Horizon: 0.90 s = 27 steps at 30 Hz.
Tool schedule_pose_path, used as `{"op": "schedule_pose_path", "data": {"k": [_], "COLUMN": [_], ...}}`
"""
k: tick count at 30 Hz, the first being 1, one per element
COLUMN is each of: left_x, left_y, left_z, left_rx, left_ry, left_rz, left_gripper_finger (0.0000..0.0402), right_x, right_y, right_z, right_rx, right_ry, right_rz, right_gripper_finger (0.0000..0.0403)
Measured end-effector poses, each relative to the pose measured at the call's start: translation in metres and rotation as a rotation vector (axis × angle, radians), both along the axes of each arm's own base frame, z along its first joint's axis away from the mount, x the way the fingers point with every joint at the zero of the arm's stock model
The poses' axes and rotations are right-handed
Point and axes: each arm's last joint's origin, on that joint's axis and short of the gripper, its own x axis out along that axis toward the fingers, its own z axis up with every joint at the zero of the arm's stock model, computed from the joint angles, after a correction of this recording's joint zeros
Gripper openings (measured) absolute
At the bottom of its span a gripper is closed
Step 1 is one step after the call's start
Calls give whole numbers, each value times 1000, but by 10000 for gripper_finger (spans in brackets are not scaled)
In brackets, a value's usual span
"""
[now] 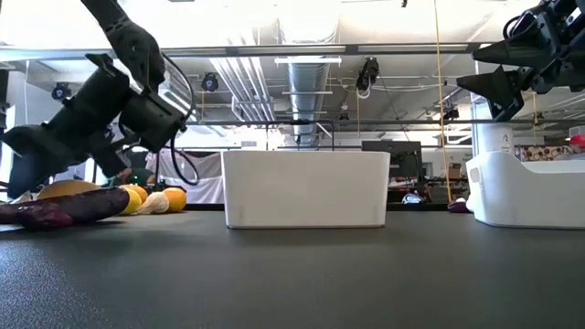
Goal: Sort produce into baskets
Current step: Put the garlic into the left white bin
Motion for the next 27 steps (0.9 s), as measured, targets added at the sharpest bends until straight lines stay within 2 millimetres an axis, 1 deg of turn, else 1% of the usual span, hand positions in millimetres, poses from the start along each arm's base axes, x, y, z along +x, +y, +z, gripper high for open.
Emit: {"op": "schedule_pose_path", "data": {"k": [6, 10, 21, 27], "left_x": [4, 5, 2, 0], "left_y": [1, 1, 0, 0], "left_z": [-8, -11, -11, -8], "left_rx": [0, 4, -1, -7], "left_ry": [-14, -28, -20, -7], "left_rz": [-4, -4, -2, 1], "left_gripper_finger": [159, 143, 45, 6], "right_x": [0, 0, 0, 0], "right_y": [0, 0, 0, 0], "right_z": [0, 0, 0, 0], "right_rx": [0, 0, 0, 0], "right_ry": [0, 0, 0, 0], "right_rz": [0, 0, 0, 0], "right_gripper_finger": [228, 228, 228, 228]}}
